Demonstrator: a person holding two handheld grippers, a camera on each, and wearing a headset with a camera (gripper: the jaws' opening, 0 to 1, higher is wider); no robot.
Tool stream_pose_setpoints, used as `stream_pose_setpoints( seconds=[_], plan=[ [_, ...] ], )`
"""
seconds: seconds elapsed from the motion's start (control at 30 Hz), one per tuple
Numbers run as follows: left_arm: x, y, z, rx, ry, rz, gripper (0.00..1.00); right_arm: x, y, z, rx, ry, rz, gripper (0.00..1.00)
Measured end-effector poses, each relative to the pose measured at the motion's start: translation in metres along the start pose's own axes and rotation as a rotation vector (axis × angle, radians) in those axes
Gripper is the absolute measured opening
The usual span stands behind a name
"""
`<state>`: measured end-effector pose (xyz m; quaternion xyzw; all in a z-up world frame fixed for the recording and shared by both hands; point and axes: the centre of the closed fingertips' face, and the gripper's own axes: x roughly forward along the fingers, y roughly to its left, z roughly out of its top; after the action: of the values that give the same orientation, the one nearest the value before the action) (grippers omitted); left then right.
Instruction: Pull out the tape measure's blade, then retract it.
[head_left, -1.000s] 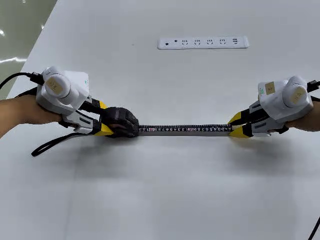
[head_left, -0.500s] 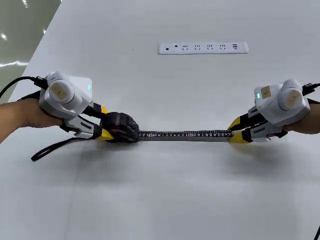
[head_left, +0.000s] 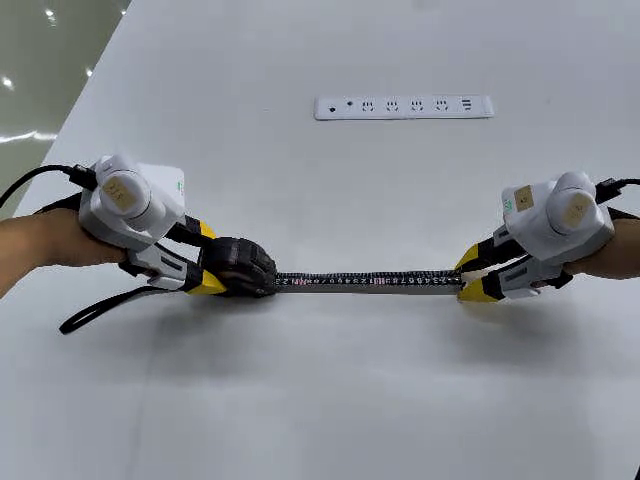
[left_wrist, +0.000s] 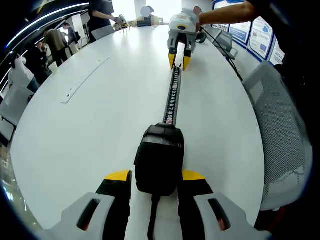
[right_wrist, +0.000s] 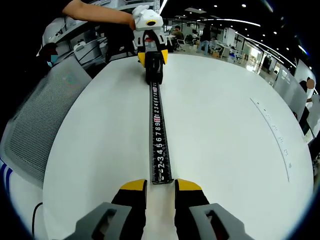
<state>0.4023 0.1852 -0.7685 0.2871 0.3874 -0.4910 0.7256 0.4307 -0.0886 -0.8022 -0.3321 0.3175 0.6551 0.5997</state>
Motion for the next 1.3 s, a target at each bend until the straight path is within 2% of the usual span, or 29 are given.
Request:
stream_pose_setpoints(
  seconds=[0.2,0.37,0.43,0.5,0.6,0.8,1.3],
  plan=[
    [-0.004,0.002,0.000,-0.021,-0.003,0.017,0.36,-0.004,0.001,-0.001,0.015,0.005,-0.015,0.25],
    [-0.008,0.001,-0.001,-0.050,-0.002,0.025,0.44,-0.007,0.003,-0.001,0.030,0.006,-0.024,0.33],
    [-0.009,-0.001,-0.004,-0.087,0.003,0.026,0.51,-0.008,0.004,-0.002,0.044,0.011,-0.031,0.37],
    [-0.010,-0.002,-0.006,-0.097,0.006,0.026,0.54,-0.010,0.006,-0.003,0.046,0.010,-0.037,0.39],
    [-0.011,-0.008,-0.008,-0.141,0.001,0.019,0.59,-0.012,0.007,-0.005,0.059,0.007,-0.047,0.42],
    [-0.011,-0.016,-0.012,-0.169,0.003,0.031,0.69,-0.015,0.011,-0.007,0.101,-0.007,-0.064,0.48],
    [-0.016,-0.030,-0.002,-0.233,-0.071,0.090,0.85,-0.023,0.024,-0.004,0.187,-0.044,-0.116,0.60]
  ],
)
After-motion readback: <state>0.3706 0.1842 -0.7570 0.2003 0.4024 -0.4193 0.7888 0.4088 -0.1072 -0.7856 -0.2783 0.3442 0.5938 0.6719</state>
